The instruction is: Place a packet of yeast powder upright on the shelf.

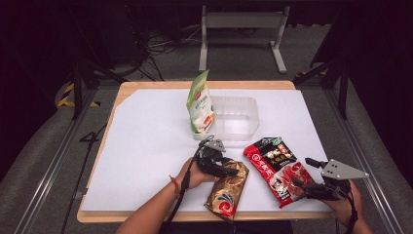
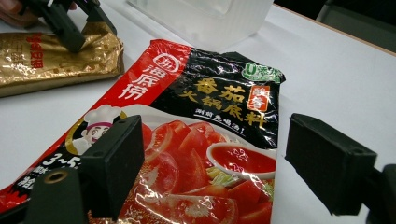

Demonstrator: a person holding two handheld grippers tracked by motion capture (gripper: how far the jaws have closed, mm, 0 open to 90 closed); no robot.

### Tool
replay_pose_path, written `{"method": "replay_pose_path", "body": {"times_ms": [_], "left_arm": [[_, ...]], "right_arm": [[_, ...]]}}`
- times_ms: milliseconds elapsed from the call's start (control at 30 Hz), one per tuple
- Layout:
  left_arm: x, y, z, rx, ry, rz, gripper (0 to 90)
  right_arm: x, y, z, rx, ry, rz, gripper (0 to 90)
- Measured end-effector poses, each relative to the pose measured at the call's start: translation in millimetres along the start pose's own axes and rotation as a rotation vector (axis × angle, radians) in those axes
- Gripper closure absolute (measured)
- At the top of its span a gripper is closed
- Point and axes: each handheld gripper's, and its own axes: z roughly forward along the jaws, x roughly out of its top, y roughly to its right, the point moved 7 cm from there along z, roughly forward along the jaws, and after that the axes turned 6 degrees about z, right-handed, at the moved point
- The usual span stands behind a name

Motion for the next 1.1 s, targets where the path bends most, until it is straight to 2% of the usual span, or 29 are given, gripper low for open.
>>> {"method": "replay_pose_path", "body": {"times_ms": [100,133,200,267,467,600,633,700,733,800,833,900,1100], "left_arm": [[1.1,-0.8,-2.3,0.061,0.023,0.020,74.5],[1.7,-0.3,-3.0,0.069,0.034,0.024,79.9],[2.1,-0.2,-4.3,0.080,0.037,0.033,84.2],[6.6,0.0,-11.2,0.113,0.067,0.052,85.7],[20.9,-2.6,-40.8,0.180,0.187,0.036,87.0],[29.1,-0.4,-62.7,0.208,0.262,0.030,87.3],[31.0,1.3,-68.0,0.204,0.275,0.035,87.4],[35.0,3.6,-78.8,0.225,0.310,0.040,87.5],[37.2,5.4,-83.8,0.219,0.326,0.038,87.5],[41.4,6.8,-96.4,0.257,0.361,0.036,87.5],[42.5,7.1,-100.4,0.257,0.369,0.032,87.5],[45.9,7.0,-112.4,0.291,0.404,0.031,87.6],[51.4,9.2,-131.0,0.309,0.466,0.031,87.9]], "right_arm": [[0.1,-1.0,-0.2,0.003,-0.001,-0.006,19.8],[0.1,-1.0,-0.3,0.003,0.000,-0.008,19.8],[0.2,-0.8,-0.5,0.004,0.001,-0.009,19.8],[0.3,-0.8,-0.4,0.005,0.001,-0.010,19.8],[0.0,-1.8,0.8,0.014,-0.002,-0.016,19.9],[0.5,-1.5,0.1,0.014,0.002,-0.021,19.9],[0.5,-1.5,-0.2,0.013,0.002,-0.018,19.9],[0.8,-1.1,-0.6,0.010,0.005,-0.017,19.9],[0.9,-1.1,-0.9,0.011,0.006,-0.015,19.9],[0.7,-1.3,-1.0,0.010,0.004,-0.018,19.9],[0.6,-1.1,-1.0,0.009,0.004,-0.018,19.9],[0.8,-0.6,-0.8,0.008,0.004,-0.015,19.9],[1.2,-0.9,-0.6,0.003,0.004,-0.022,19.9]]}}
